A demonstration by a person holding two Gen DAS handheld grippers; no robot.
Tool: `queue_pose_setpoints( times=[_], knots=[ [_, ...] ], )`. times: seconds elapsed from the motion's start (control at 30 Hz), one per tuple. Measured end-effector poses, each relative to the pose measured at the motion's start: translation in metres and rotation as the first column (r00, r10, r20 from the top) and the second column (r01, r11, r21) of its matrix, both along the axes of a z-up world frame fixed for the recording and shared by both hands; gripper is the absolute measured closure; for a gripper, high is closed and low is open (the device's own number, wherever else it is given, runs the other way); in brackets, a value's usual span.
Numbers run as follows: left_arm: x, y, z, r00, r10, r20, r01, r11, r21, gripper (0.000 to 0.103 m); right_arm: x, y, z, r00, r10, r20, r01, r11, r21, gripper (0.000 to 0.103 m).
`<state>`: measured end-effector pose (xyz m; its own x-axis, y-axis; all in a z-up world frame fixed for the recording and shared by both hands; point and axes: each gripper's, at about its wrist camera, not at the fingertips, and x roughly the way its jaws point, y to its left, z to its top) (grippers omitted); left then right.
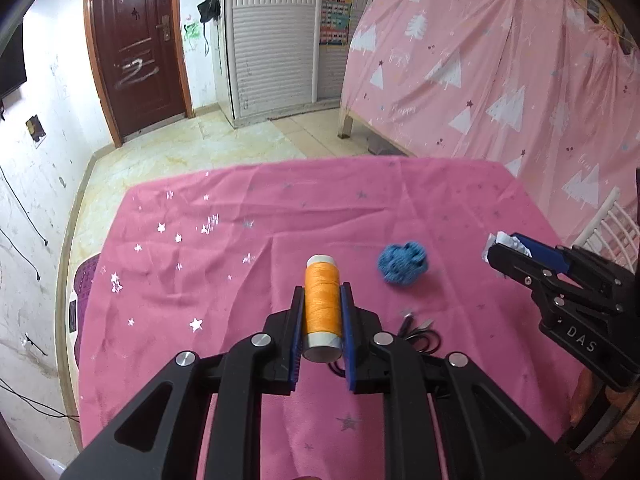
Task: Collect trash
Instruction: 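Carry the spool and paper over the yellow bucket and open both tools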
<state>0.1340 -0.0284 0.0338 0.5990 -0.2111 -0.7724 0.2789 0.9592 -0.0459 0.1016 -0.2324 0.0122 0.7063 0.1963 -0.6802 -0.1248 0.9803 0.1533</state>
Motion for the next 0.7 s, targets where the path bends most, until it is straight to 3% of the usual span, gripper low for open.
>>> queue_pose_setpoints(
  times=[0.3,0.7],
  knots=[
    [-0.015,-0.026,0.025,0.998,-0.04,0.051,0.04,0.999,0.015,0.093,-0.02,-0.038,0.009,0.997,-0.058,0.046,0.055,0.997,0.059,0.071],
    [-0.04,-0.099,0.038,0.986,-0.151,0.075,0.149,0.988,0.04,0.093,-0.054,-0.105,0.01,0.98,-0.177,0.088,0.166,0.979,0.121,0.071]
  ],
)
